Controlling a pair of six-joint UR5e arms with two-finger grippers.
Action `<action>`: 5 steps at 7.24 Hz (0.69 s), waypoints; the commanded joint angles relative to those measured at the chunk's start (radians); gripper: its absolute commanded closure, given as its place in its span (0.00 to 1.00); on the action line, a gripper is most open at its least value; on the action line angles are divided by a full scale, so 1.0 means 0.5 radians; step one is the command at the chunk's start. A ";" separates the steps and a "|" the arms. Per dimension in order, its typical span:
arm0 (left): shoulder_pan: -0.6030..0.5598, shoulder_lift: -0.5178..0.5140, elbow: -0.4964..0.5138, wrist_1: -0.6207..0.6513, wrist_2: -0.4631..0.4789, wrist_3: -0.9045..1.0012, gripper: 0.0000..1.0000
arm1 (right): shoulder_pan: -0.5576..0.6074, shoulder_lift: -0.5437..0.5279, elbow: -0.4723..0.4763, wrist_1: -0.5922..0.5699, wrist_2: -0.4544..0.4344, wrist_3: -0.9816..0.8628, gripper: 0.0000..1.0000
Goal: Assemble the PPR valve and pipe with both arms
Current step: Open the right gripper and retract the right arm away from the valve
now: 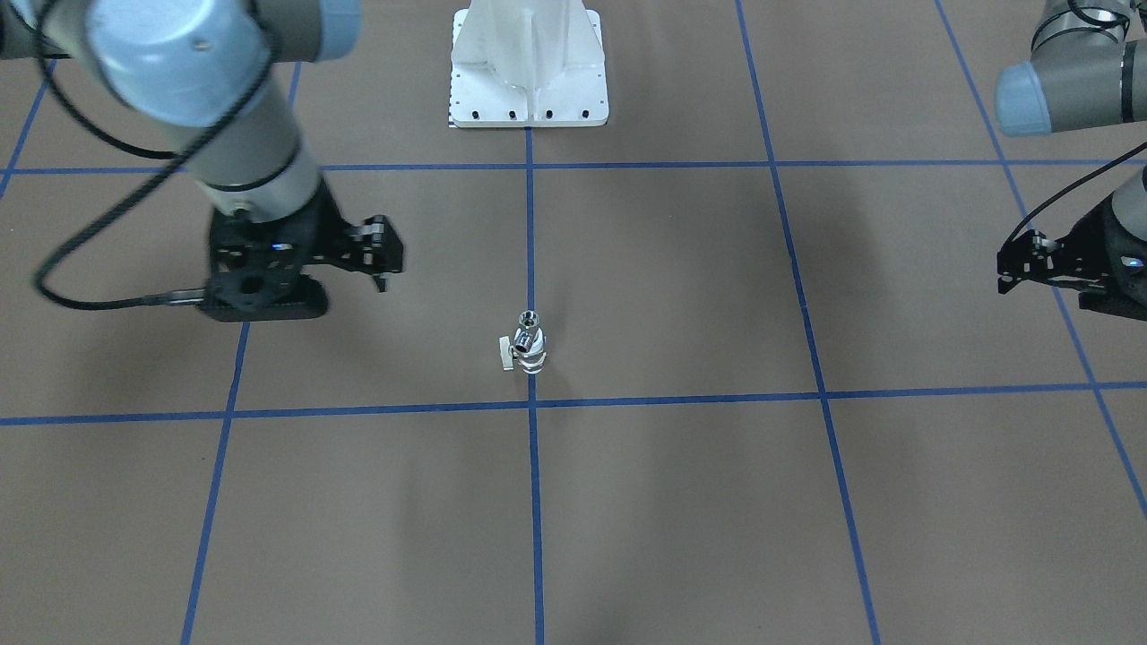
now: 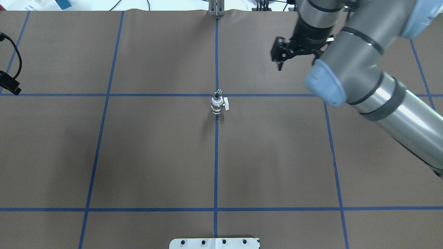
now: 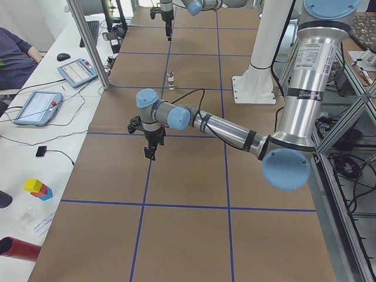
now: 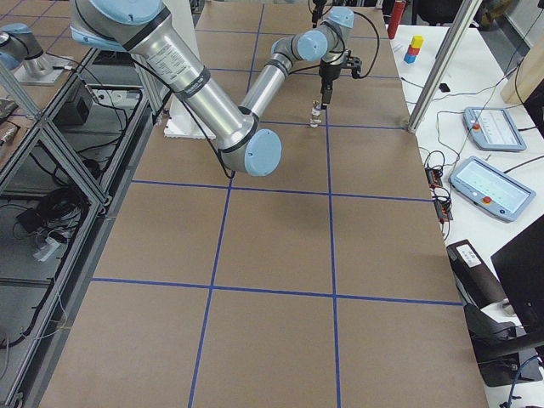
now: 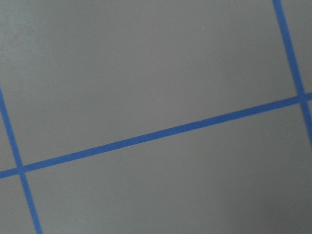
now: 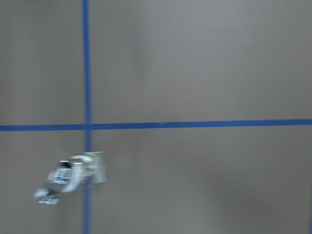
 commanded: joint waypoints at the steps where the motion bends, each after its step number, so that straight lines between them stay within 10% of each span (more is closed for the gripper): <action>1: -0.158 0.171 0.013 -0.107 -0.002 0.226 0.00 | 0.336 -0.463 0.080 -0.019 0.027 -0.780 0.01; 5: -0.604 0.187 0.350 -0.120 -0.008 0.872 0.00 | 0.895 -0.789 -0.311 -0.013 0.296 -1.807 0.01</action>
